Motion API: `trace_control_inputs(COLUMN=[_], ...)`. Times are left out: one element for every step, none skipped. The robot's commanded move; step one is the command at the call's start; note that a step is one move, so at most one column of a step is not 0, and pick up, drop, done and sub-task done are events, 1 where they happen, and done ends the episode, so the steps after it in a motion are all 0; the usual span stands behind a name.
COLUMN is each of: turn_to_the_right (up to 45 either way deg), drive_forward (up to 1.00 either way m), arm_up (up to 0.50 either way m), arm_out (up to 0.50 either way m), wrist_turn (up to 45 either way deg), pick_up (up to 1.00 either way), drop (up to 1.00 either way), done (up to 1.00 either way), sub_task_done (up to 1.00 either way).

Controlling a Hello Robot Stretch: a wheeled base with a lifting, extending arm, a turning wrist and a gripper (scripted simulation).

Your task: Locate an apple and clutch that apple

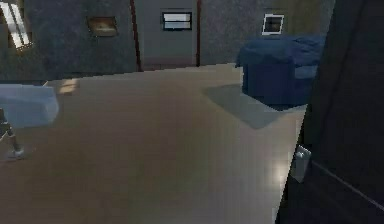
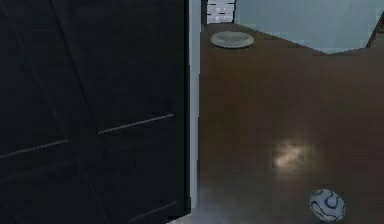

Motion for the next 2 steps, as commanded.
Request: trace_control_inputs(turn_to_the_right=[0.0,0.0], drive_forward=[0.75,1.0], arm_up=[0.0,0.0], arm_out=[0.0,0.0], wrist_turn=[0.0,0.0], pick_up=[0.0,0.0], drop=[0.0,0.0], done=[0.0,0.0], sub_task_done=[0.0,0.0])
